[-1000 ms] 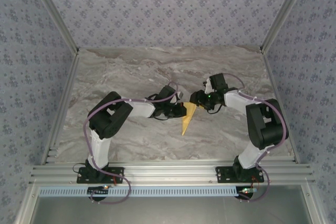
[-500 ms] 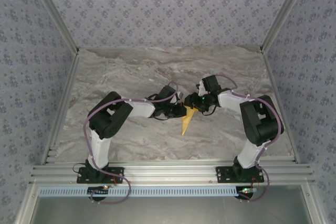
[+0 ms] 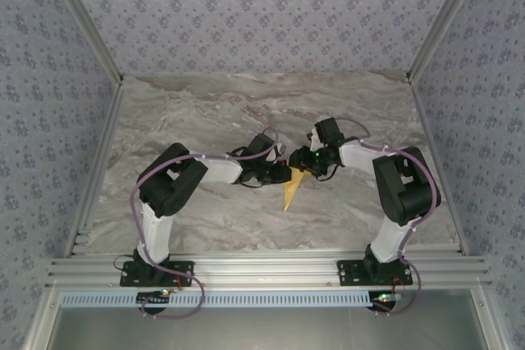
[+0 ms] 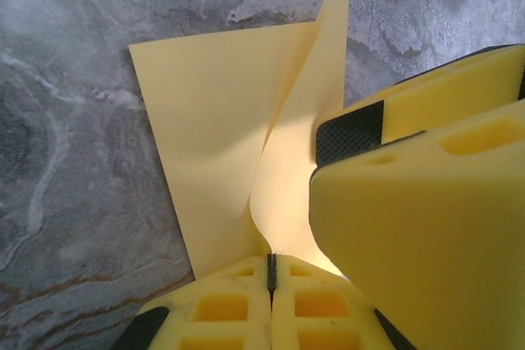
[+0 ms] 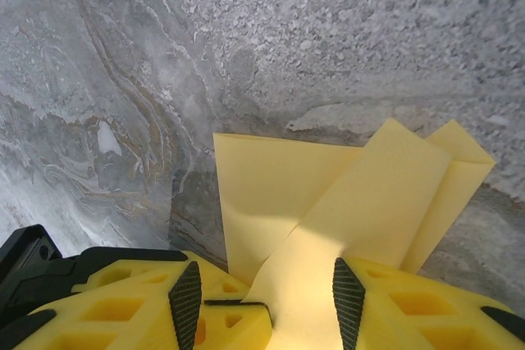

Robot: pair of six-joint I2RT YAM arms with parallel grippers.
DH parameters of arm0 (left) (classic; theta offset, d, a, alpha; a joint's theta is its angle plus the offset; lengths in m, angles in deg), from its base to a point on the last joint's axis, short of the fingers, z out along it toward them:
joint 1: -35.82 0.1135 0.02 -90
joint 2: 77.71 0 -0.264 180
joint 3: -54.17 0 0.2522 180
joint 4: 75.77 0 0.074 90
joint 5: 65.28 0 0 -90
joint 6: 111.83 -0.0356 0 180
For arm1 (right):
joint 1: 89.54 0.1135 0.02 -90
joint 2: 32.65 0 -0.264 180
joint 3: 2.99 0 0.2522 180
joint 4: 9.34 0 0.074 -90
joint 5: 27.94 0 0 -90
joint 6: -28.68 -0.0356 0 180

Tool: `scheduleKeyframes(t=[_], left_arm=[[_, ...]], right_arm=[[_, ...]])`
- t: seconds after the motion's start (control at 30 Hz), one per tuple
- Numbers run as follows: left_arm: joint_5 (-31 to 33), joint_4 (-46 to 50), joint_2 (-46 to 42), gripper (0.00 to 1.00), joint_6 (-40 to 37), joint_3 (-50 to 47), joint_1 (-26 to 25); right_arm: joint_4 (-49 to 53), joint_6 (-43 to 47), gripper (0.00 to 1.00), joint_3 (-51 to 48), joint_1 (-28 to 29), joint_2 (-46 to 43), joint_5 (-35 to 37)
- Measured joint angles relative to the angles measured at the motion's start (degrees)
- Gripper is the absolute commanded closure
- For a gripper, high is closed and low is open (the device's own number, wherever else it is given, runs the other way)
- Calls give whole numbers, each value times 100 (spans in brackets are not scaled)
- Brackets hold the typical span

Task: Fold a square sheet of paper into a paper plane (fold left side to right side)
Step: Fold the wing for the fifth time at the center of the table.

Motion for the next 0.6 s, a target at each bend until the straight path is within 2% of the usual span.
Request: scheduleKeyframes(t=[0.4, 0.6], left_arm=[[4, -4, 0, 96, 24, 0, -4], [31, -39, -42, 87, 61, -31, -26]], right_arm=[[17, 0, 52, 7, -74, 105, 15], [-24, 7, 53, -39, -114, 111, -35]])
